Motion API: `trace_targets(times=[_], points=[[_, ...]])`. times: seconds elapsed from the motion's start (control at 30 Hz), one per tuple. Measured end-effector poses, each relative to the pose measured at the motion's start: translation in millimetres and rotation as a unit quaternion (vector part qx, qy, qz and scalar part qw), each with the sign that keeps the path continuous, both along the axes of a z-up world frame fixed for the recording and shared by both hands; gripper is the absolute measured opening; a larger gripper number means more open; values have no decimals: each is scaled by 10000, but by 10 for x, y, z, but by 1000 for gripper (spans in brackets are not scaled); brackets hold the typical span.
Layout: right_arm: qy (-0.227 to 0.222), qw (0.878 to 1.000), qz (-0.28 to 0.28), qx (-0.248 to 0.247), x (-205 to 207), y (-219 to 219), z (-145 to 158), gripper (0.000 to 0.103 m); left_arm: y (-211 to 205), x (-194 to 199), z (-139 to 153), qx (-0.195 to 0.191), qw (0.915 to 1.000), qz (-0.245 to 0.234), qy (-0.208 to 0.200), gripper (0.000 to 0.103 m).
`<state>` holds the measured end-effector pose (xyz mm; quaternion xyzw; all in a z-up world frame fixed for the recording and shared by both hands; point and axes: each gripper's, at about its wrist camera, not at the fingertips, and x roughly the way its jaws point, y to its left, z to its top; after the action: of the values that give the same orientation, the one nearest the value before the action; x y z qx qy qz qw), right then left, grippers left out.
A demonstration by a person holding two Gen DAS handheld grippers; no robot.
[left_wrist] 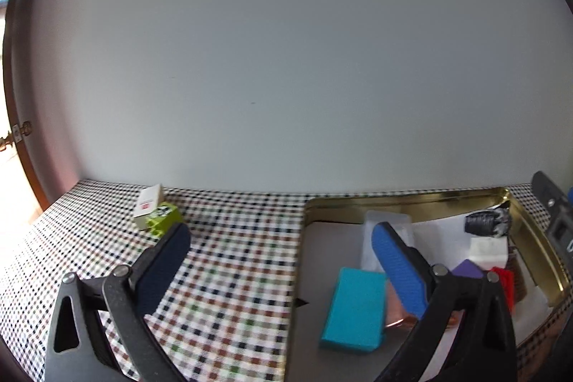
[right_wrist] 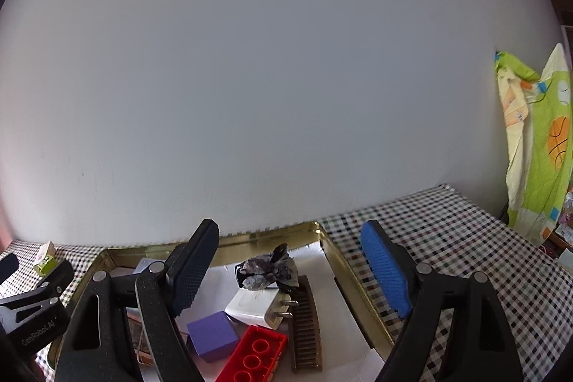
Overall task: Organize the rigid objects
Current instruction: 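Lower both held items into the tin and open both tools, then withdraw both open tools from the tin toward the white box and green brick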
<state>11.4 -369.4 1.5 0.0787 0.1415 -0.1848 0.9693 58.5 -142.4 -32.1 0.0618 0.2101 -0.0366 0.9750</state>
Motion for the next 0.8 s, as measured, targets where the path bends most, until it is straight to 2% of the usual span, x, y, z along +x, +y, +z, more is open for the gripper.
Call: trace_targets(times=[0.27,0.4,0.53,0.8], points=[[-612,9979,27,-218,-204,162,47,84,296,-150,-18,198,9985,182,-485,103],[-531,9975,-21,-464,-208,267,19,84,418,-176,-47,221,9982,221,-516,103],[-631,9957,-205,-653,-279,345,17,84,483,-240,-55,257,9977,214,-591,103],[-730,9940,-423,-689,-503,474,24,84,540,-327,-61,366,9976,-24,-585,103]])
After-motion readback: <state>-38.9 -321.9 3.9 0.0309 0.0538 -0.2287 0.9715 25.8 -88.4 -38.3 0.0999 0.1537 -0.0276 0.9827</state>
